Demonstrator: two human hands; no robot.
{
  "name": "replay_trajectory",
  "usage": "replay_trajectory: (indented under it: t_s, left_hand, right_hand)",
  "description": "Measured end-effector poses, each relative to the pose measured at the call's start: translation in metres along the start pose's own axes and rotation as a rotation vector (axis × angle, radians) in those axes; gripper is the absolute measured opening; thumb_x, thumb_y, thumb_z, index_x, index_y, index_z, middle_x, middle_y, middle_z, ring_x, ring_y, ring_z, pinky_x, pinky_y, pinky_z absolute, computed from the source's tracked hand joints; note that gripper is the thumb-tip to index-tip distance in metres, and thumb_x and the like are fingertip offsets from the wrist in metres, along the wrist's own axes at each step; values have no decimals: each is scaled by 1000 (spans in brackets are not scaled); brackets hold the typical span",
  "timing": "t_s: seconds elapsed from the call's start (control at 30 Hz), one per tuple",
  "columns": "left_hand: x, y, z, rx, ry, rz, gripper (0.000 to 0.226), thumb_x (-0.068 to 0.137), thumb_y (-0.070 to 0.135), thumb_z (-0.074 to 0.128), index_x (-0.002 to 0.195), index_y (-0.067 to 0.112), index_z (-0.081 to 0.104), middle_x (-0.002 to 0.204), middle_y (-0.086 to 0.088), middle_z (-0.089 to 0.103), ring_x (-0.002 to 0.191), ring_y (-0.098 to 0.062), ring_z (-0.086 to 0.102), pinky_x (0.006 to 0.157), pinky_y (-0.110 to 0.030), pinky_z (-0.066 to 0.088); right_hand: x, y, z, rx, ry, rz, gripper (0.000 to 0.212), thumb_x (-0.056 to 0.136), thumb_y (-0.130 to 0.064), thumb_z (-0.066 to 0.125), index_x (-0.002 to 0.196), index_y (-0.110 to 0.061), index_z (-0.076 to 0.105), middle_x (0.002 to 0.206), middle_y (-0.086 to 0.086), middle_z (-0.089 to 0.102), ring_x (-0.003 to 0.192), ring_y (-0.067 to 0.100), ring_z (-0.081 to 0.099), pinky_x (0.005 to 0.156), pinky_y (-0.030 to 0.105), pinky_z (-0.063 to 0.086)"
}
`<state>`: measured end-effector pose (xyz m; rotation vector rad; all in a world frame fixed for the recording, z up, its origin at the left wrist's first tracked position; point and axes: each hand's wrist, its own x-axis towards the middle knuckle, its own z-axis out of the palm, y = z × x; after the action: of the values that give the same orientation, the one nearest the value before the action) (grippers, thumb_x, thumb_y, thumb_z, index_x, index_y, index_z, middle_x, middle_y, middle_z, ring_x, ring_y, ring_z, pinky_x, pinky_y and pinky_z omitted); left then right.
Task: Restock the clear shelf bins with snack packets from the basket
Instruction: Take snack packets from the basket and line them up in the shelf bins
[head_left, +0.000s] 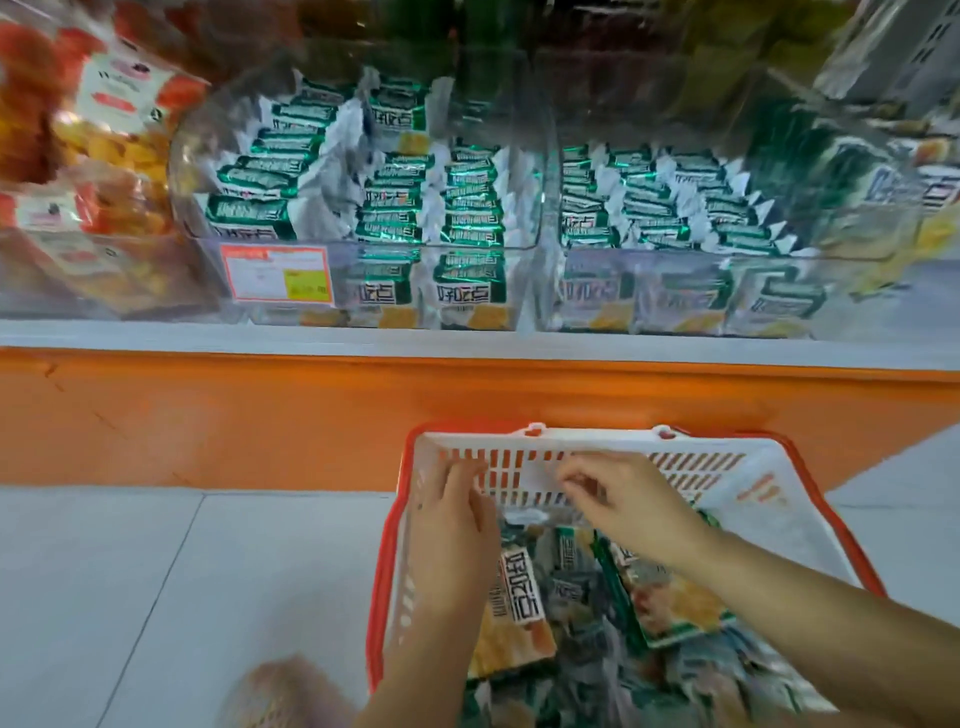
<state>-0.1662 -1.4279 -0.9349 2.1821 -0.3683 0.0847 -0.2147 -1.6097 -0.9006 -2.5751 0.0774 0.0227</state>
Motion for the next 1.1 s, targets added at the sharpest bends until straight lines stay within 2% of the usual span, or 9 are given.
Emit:
replay_trajectory:
  t_s: [0.07, 0.17, 0.3, 0.47, 0.57, 0.67, 0.77, 0.93, 1.1]
  left_hand:
    - [-5, -10, 15, 39, -157, -96, 34, 93, 10, 47, 124, 21, 57, 132, 6, 49, 116, -15, 52, 94, -32, 48]
    - [-11, -31, 37, 219, -518, -207, 45, 95, 23, 49, 139, 28, 42, 147, 4, 33, 127, -21, 43, 102, -38, 43]
    - [-24, -52, 53, 426, -843, -249, 60, 92, 42, 52, 146, 34, 28, 154, 6, 19, 139, -26, 24, 112, -43, 30]
    - [-29, -57, 59, 489, -822, -210, 64, 87, 41, 59, 143, 36, 28, 152, 5, 21, 139, -27, 19, 113, -46, 28]
    - [-30, -55, 61, 500, -814, -207, 64, 87, 40, 58, 143, 35, 28, 150, 4, 22, 138, -27, 18, 113, -46, 27]
    - [-32, -55, 60, 502, -815, -215, 65, 89, 39, 57, 145, 36, 25, 153, 5, 19, 141, -26, 15, 114, -47, 26]
    - [-33, -53, 58, 505, -843, -225, 65, 90, 36, 56, 147, 32, 24, 156, 5, 14, 143, -28, 10, 115, -48, 25]
    - [-31, -43, 46, 499, -878, -209, 60, 93, 32, 53, 147, 26, 27, 156, 0, 16, 142, -28, 17, 115, -43, 26]
    - [-11, -3, 28, 305, -876, -143, 44, 97, 28, 50, 139, 21, 43, 140, -3, 46, 119, -20, 51, 97, -31, 44]
  right_hand:
    - [0, 31, 21, -58, -72, 99, 22, 94, -19, 54, 113, -22, 64, 98, -8, 66, 82, 10, 62, 77, 24, 50]
    - [-1, 63, 45, -190, -228, 155, 31, 93, -25, 53, 124, -22, 59, 117, -5, 63, 103, 11, 58, 90, 22, 44]
    - [-24, 78, 63, -317, -347, -36, 36, 92, -39, 54, 124, -24, 59, 130, -6, 54, 122, 13, 46, 104, 28, 33]
    - [-60, 65, 70, -408, -693, -194, 41, 85, -55, 56, 106, -21, 63, 98, 3, 63, 94, 21, 57, 71, 30, 38]
    - [-70, 65, 70, -454, -868, -147, 62, 81, -59, 60, 133, -27, 49, 118, 4, 60, 108, 24, 51, 91, 36, 36]
    - [-74, 66, 75, -509, -941, -157, 74, 78, -48, 69, 142, -29, 36, 126, 1, 58, 114, 21, 53, 111, 43, 25]
    - [-78, 65, 79, -554, -991, -128, 84, 79, -29, 73, 146, -27, 24, 126, 8, 56, 109, 28, 54, 101, 45, 40]
    - [-74, 52, 55, -295, -903, 66, 88, 78, -22, 75, 147, -28, 20, 125, 6, 49, 103, 23, 52, 82, 36, 48]
    - [-58, 26, -6, -141, -583, 109, 43, 83, -33, 69, 122, -29, 51, 83, -21, 44, 71, -1, 43, 58, 13, 33]
